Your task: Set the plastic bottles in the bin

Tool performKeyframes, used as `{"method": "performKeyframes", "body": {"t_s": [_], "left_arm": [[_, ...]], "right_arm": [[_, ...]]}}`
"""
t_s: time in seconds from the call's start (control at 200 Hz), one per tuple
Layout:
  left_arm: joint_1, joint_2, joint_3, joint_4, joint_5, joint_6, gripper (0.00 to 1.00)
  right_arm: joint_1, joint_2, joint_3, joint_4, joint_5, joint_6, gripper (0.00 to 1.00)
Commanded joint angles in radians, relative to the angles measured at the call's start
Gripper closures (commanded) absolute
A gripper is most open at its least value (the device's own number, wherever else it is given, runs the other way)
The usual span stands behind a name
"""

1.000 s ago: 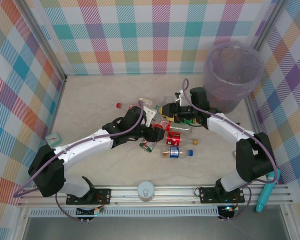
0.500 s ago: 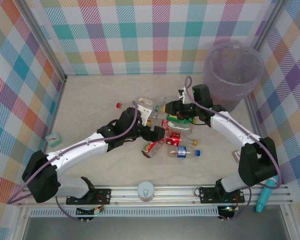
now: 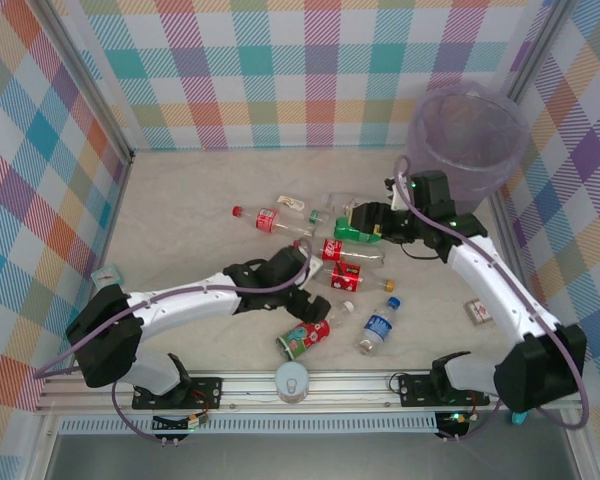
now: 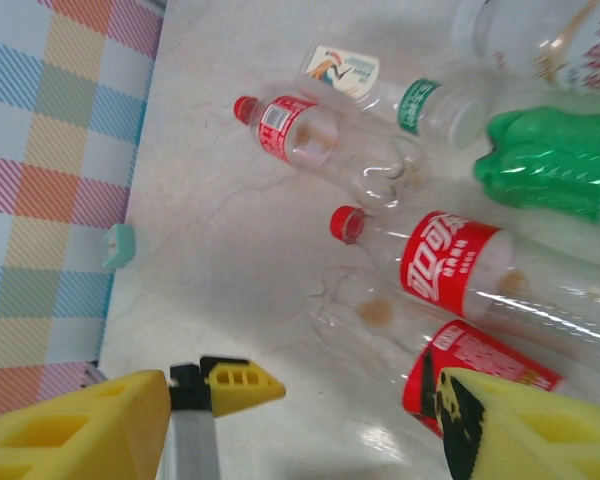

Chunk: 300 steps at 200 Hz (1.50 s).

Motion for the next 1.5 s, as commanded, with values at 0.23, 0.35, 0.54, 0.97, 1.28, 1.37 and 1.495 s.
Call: {"method": "performKeyframes", "body": {"t_s": [0.23,0.35,0.54,0.97,1.28,1.37,1.495], "left_arm": [[-0.112,-0.03,-0.017,-0.162,0.009,0.034,0.0],[-0.131,0.035,-0.013,-0.19,-0.048,0.059,0.0],[-0.132,0.105,-0.005,-0.148,-0.049,0.092,0.0],[-0.109,0.126,-0.002,-0.087,-0.194,0.048,0.23],[-0.022,-0.136,-0.103,0.105,-0.204,0.009,0.39],[-0.008,-0.148,-0.09,0.079,-0.219,0.018,0.42],[-0.005,-0.195,-0.111,0.094,-0.229,0.018,0.42]], "right_arm": [[-0.01,-0.101,-0.094,-0.159,0.098,-0.058,0.19],[-0.01,-0.099,-0.096,-0.15,0.086,-0.055,0.17],[-0.011,-0.106,-0.09,-0.153,0.066,-0.053,0.16],[-0.01,-0.123,-0.105,-0.144,0.034,-0.035,0.15],[-0.01,-0.126,-0.194,-0.02,-0.111,0.063,0.16],[-0.009,-0.104,-0.188,-0.011,-0.109,0.066,0.16],[-0.008,-0.099,-0.194,0.04,-0.161,0.091,0.16]]}}
